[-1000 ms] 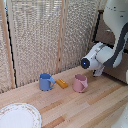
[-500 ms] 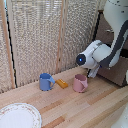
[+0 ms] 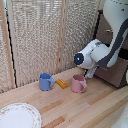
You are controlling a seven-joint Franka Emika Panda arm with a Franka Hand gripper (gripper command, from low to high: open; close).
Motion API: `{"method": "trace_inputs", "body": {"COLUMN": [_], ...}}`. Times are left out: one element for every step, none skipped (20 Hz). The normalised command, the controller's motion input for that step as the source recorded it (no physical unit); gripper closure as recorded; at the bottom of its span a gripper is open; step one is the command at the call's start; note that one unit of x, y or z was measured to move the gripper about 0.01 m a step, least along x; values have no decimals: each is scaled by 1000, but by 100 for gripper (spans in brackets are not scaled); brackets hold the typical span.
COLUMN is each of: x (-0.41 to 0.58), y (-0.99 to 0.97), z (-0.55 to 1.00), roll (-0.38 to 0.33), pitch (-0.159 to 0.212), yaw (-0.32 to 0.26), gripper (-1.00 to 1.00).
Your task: Please adjust your gripper to match the height of the lower drawer handle. Progress your gripper onward until it happens to touch the drawer handle. Now, firmly take hold of it with your gripper, then steadily retract it to swing the drawer wide open.
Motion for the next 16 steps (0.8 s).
{"method": "trace_inputs", "body": {"x": [151,134,114,126,166,180,174,180,163,171,186,211,220,166,20,0], "y": [0,37,49,80,151,169,183,206,206,211,217,231,251,297,323,237], "z": [700,703,777,817,789,743,743,640,606,566,534,500,457,411,314,303], "roll": [25,16,34,18,52,86,135,163,180,198,211,221,224,229,249,268], "pitch": [14,21,20,28,6,0,0,-5,0,0,0,0,-19,-44,-76,-34], "yaw": [0,0,0,0,0,-20,-32,-29,-23,0,0,0,-2,-38,-133,-151], "gripper": [-100,-100,-100,-100,-100,-100,-100,-100,-100,-100,-100,-100,-100,-100,-100,-100]}}
